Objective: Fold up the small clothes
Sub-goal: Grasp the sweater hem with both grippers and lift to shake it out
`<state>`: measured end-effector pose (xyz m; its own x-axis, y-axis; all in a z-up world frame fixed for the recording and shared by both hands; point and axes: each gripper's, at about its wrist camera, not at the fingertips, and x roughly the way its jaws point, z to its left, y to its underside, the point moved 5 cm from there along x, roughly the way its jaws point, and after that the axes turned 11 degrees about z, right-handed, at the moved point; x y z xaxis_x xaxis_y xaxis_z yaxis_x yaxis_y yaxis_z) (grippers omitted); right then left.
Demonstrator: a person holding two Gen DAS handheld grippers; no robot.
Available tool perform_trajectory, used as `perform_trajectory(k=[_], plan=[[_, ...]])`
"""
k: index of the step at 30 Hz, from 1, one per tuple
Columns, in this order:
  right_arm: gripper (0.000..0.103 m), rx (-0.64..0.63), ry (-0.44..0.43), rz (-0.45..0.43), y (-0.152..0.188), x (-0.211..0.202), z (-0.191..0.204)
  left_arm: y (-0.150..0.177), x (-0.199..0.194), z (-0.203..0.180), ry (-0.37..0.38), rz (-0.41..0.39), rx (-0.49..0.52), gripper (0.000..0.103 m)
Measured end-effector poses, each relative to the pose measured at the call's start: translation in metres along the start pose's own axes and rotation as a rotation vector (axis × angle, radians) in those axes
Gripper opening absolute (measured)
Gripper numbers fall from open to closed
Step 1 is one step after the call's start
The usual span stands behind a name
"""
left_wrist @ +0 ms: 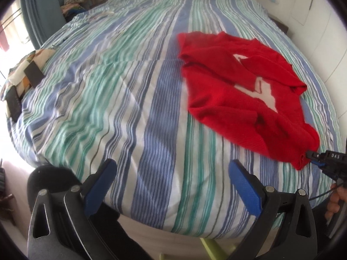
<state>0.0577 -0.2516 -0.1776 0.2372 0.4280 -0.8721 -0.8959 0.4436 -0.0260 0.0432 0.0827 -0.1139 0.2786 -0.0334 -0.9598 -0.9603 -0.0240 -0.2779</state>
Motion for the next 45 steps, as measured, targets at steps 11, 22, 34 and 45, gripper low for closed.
perform_trajectory(k=[11, 22, 34, 45], plan=[[0.016, 0.001, -0.018, -0.043, 0.038, -0.016, -0.047, -0.051, 0.071, -0.098, 0.228, 0.123, 0.142, 0.101], [0.047, -0.119, 0.012, -0.029, 0.058, -0.033, -0.039, 0.008, 0.042, -0.032, 0.245, 0.088, 0.054, 0.006], [0.064, -0.200, -0.156, -0.041, 0.056, -0.012, -0.023, -0.006, 0.067, -0.014, 0.415, 0.131, -0.063, 0.083], [0.004, -0.232, -0.214, 0.036, 0.060, -0.057, -0.020, 0.007, 0.035, 0.008, 0.349, 0.239, 0.053, 0.002]])
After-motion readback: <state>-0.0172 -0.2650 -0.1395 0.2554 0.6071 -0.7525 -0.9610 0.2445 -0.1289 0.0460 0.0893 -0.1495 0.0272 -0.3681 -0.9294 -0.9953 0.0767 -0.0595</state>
